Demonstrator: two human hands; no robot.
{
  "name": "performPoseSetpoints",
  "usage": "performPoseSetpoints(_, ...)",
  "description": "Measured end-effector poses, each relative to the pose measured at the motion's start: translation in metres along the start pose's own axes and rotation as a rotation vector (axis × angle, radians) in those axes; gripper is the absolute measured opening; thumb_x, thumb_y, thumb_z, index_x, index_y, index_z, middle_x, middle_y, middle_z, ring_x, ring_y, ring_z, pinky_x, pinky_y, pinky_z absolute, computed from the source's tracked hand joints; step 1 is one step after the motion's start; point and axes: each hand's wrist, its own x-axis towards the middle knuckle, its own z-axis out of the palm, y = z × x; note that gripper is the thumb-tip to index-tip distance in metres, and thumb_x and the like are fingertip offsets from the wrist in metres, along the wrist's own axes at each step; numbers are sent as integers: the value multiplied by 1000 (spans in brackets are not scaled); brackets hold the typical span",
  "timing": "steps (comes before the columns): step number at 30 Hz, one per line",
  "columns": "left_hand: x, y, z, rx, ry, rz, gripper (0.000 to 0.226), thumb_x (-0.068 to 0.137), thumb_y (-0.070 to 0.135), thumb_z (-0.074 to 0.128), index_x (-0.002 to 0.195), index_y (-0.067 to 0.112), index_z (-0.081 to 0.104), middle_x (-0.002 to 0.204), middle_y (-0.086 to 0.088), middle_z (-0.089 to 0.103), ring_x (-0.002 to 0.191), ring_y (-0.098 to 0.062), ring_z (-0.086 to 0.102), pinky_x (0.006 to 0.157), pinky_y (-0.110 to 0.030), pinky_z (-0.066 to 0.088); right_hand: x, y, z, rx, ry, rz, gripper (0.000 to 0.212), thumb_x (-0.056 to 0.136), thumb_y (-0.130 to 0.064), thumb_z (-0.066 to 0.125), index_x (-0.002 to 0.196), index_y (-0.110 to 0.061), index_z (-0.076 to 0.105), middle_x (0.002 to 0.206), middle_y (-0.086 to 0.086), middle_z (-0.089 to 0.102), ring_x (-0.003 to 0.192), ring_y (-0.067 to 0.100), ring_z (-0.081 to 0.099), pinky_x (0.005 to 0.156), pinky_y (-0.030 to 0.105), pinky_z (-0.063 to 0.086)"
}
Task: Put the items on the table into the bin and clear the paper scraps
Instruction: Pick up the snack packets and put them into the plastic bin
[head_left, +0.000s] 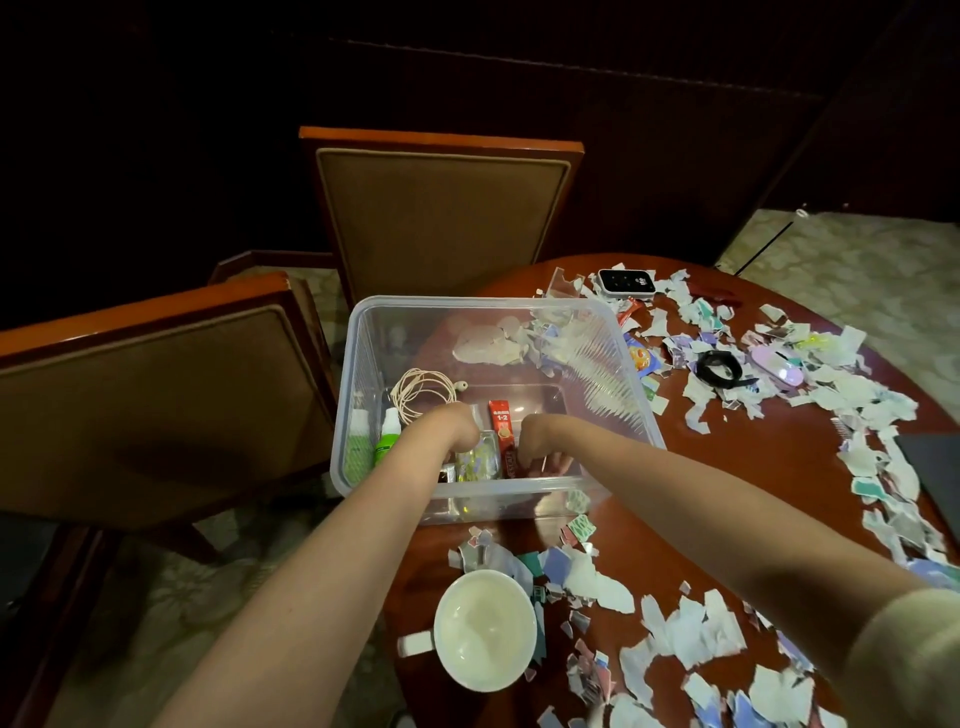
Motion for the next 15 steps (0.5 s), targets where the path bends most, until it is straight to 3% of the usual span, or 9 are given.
performPoseSetpoints(1, 1, 0, 0, -5, 6, -4, 35, 98, 4, 33, 128, -7, 47, 132, -21, 53, 121, -33, 53, 97, -36, 44, -2, 0, 0, -20, 10, -1, 11, 94, -5, 48, 100, 1, 56, 77, 9, 56, 58, 16, 51, 55, 23, 46)
performPoseSetpoints(4, 2, -1, 2, -30, 29, 5, 35, 97, 4, 33, 126, -7, 49, 130, -22, 53, 119, -34, 54, 96, -37, 45, -9, 2, -2, -24, 32, -1, 10, 94, -7, 48, 87, -2, 53, 80, 8, 58, 58, 16, 52, 56, 24, 47)
performPoseSetpoints(8, 6, 4, 2, -182, 106, 71, 33, 93, 4, 42, 121, -1, 58, 126, -17, 58, 111, -31, 58, 95, -36, 48, -21, 10, -6, 150, 134, -41, 18, 95, -10, 46, 82, -2, 56, 103, 13, 69, 56, 15, 55, 58, 26, 48)
performPoseSetpoints(10, 0, 8, -2, -247, 127, 120, 26, 91, 0, 41, 103, 1, 64, 109, -15, 60, 82, -25, 59, 71, -26, 49, -30, 15, -9, 301, 242, -96, 19, 95, -12, 46, 82, -4, 57, 95, 12, 70, 50, 12, 56, 54, 24, 47)
performPoseSetpoints(12, -6, 14, -5, -312, 158, 172, 27, 91, -2, 39, 81, 12, 61, 94, -12, 56, 66, -20, 50, 53, -23, 37, -43, 23, -13, 443, 373, -173, 18, 95, -12, 48, 80, -8, 56, 77, 6, 65, 42, 6, 56, 48, 20, 45)
performPoseSetpoints(13, -10, 18, -7, -346, 167, 191, 28, 91, -1, 40, 82, 13, 62, 93, -11, 56, 69, -20, 50, 51, -23, 34, -52, 28, -14, 515, 424, -214, 18, 95, -10, 48, 79, -10, 56, 71, 3, 62, 42, 6, 56, 47, 18, 44)
performPoseSetpoints(15, -17, 26, -9, -404, 175, 219, 27, 92, 0, 42, 100, 11, 65, 93, -5, 58, 71, -16, 51, 50, -21, 35, -73, 38, -19, 676, 485, -289, 18, 96, -7, 47, 80, -11, 55, 68, 1, 58, 52, 9, 55, 50, 18, 45)
